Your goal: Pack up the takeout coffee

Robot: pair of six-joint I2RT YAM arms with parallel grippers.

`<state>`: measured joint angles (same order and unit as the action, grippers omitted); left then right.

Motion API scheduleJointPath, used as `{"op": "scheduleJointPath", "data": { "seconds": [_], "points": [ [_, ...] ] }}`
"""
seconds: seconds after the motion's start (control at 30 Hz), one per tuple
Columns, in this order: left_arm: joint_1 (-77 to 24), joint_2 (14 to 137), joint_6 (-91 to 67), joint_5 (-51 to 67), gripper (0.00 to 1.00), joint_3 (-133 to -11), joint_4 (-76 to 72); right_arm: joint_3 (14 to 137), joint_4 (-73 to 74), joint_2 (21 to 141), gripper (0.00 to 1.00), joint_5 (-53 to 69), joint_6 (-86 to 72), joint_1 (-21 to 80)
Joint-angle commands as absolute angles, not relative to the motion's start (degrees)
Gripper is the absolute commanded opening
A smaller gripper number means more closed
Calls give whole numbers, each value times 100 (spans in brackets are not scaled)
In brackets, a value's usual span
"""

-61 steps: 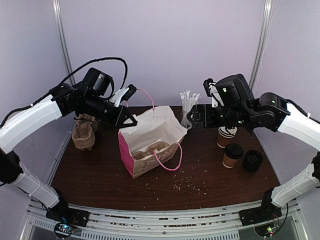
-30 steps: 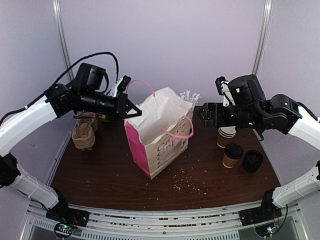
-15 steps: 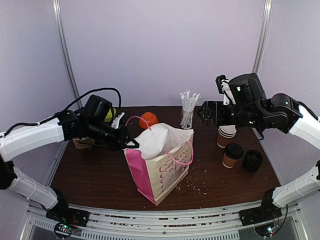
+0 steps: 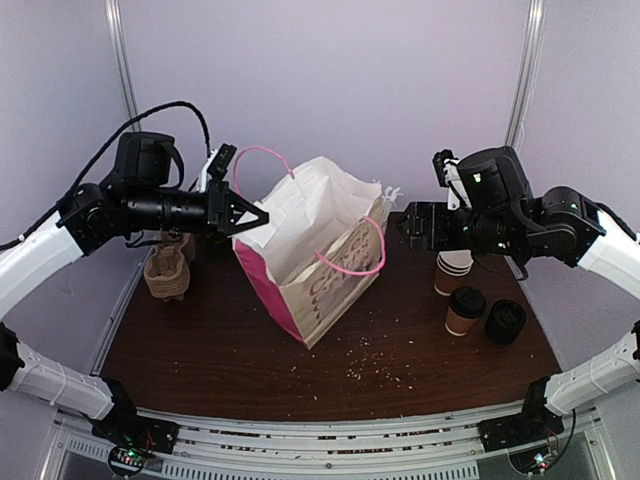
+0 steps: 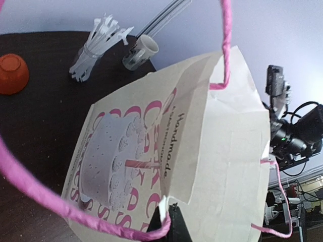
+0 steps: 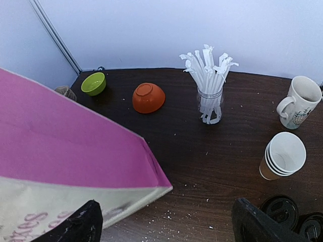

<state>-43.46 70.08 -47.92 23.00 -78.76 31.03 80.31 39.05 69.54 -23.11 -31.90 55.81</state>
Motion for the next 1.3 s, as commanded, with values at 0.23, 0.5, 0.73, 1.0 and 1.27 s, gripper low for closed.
{"op": "scheduleJointPath", "data": {
  "seconds": [0.23, 0.5, 0.73, 1.0, 1.27],
  "points": [
    [-4376, 7285, -4733, 2658, 0, -6398, 2444, 8214, 4007, 6856, 91, -2420, -3189, 5531],
    [-4620, 6989, -3373, 2018, 0, -7306, 2663, 8036, 3542, 6544, 91, -2203, -2762, 5534],
    [-5194, 7165, -2128, 1072, 0, -7865, 3216, 8020, 3292, 6555, 91, -699, -2072, 5543],
    [-5840, 7312, -1200, 22, 0, -7729, 3273, 7596, 3149, 6222, 91, -984, -1870, 5596],
    [-5979, 7286, -891, -303, 0, -7401, 3004, 6649, 2220, 5285, 92, -1477, -1851, 5592]
  ]
}}
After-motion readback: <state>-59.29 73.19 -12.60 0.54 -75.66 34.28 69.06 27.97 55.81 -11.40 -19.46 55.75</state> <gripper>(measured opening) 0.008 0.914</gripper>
